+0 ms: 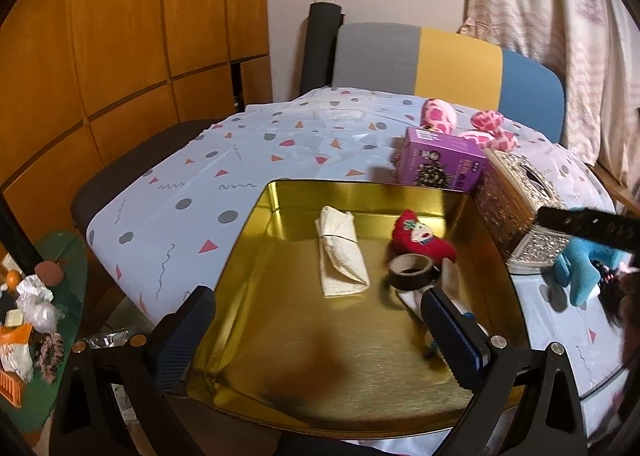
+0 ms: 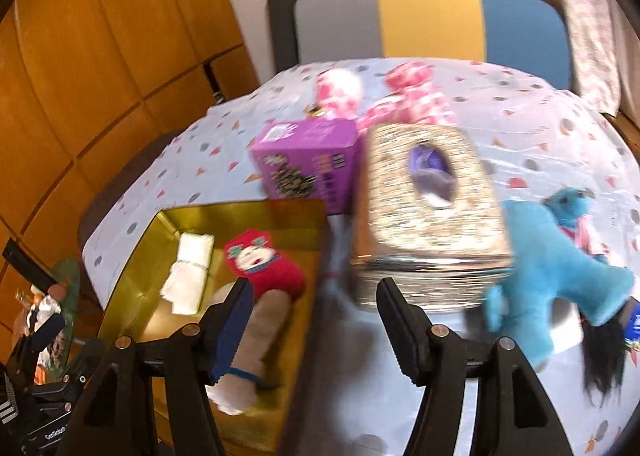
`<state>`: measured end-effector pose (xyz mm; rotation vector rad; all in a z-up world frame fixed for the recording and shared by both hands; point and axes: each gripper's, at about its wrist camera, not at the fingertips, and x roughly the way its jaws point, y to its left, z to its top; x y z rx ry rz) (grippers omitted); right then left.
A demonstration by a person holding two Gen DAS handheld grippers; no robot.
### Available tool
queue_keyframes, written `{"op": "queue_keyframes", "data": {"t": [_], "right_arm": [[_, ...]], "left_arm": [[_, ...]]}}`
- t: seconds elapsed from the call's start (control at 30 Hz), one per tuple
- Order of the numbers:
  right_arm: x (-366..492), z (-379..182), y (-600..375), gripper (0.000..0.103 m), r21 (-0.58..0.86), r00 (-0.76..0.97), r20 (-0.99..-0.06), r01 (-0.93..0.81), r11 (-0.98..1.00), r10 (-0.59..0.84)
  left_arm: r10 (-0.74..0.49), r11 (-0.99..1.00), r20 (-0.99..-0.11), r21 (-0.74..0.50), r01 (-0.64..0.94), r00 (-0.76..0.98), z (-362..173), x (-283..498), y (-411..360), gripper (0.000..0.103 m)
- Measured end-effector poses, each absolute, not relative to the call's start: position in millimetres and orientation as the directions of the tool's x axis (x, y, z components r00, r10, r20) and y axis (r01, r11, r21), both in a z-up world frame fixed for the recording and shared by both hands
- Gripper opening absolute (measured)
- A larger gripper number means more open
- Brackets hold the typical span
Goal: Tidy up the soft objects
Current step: 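Lower the tape roll into the gold tray and open the right gripper, then move the right gripper toward the tissue pack while the left gripper reaches the blue plush dinosaur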
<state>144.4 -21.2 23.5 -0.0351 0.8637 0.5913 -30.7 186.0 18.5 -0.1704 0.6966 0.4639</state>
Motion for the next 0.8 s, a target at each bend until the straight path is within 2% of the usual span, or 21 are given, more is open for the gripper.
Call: {"op": "queue_keyframes", "data": {"t": [0.43,0.8], "right_arm": [[176,40,-156,0.065,0.18,0.649,-0.695,-0.259,0.949,0.309],[206,16,-304,0.065,0.239,0.723,-0.69,0.195,0.951,0.025]], "left_arm": [[0.278,0.943,-0.644,0.042,-0.329,0.713,27,-7,133,0.103],[0.163,0.983,-0.653,0.045,-0.177,0.74,27,21,82,0.103]]}}
